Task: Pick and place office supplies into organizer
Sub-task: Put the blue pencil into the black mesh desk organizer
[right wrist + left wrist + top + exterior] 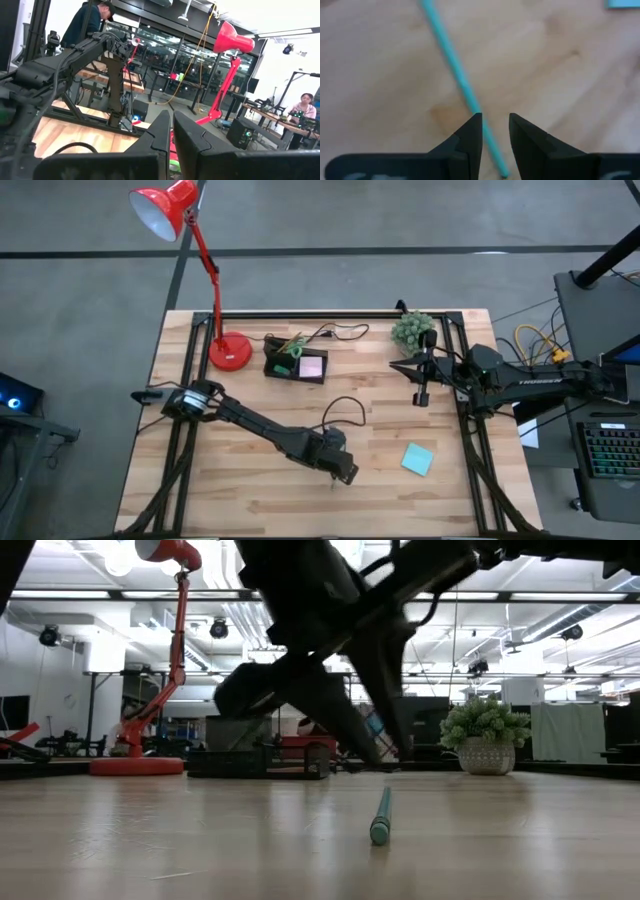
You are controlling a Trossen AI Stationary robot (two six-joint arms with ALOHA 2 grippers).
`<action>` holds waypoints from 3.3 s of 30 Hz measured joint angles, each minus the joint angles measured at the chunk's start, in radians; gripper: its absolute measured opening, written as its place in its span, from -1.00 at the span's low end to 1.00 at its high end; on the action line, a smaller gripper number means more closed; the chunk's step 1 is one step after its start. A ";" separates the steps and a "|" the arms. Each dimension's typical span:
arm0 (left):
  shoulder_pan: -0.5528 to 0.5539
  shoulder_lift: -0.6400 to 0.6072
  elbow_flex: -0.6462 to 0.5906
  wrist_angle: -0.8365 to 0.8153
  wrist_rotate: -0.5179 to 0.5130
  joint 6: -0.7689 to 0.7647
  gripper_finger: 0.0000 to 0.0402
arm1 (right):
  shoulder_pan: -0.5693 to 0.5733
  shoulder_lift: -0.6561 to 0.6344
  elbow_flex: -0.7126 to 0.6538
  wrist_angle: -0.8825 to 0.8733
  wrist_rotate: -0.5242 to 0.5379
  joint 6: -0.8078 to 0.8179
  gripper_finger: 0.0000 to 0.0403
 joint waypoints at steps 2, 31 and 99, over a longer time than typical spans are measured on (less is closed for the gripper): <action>0.001 -0.001 -0.005 0.042 0.025 0.033 -0.55 | 0.000 0.000 0.000 0.000 0.000 0.000 -0.94; 0.022 0.056 -0.036 0.062 0.006 -0.004 -0.16 | 0.000 0.000 0.000 -0.008 0.000 0.000 -0.94; 0.052 0.078 -0.040 -0.033 0.270 0.000 -0.98 | 0.000 0.000 0.000 -0.015 0.000 0.000 -0.94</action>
